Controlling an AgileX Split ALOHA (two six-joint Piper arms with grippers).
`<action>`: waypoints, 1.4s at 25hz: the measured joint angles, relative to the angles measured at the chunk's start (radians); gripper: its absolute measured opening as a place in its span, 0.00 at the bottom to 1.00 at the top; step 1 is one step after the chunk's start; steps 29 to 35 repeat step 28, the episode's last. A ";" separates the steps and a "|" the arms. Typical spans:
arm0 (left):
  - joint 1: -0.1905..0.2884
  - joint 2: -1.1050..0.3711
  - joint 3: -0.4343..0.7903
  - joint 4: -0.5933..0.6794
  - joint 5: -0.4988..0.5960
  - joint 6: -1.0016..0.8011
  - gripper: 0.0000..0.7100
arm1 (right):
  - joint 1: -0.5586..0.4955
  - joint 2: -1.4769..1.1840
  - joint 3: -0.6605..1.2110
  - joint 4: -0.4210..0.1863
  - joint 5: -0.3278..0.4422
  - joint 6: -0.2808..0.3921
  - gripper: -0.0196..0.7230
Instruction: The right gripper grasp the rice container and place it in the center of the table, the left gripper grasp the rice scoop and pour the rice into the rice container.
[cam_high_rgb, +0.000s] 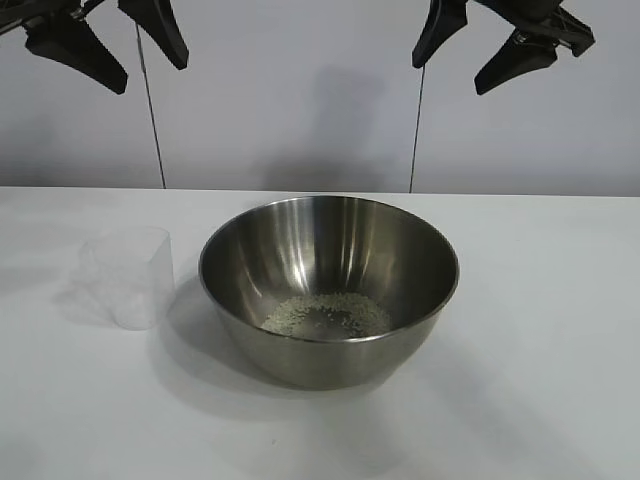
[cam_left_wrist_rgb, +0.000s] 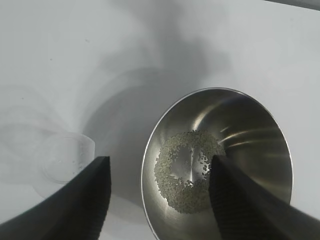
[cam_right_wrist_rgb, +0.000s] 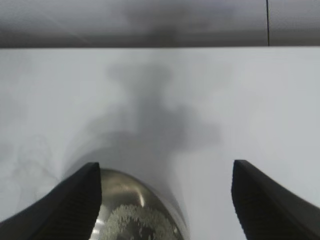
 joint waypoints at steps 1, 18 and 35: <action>0.000 0.000 0.000 0.000 0.000 0.000 0.60 | 0.000 0.000 0.000 -0.001 0.012 0.000 0.71; 0.000 0.000 0.000 0.000 0.027 0.000 0.60 | 0.000 0.000 0.000 0.003 0.056 0.001 0.71; 0.000 0.000 0.000 0.000 0.062 0.000 0.60 | 0.000 0.000 0.000 0.005 0.090 0.001 0.71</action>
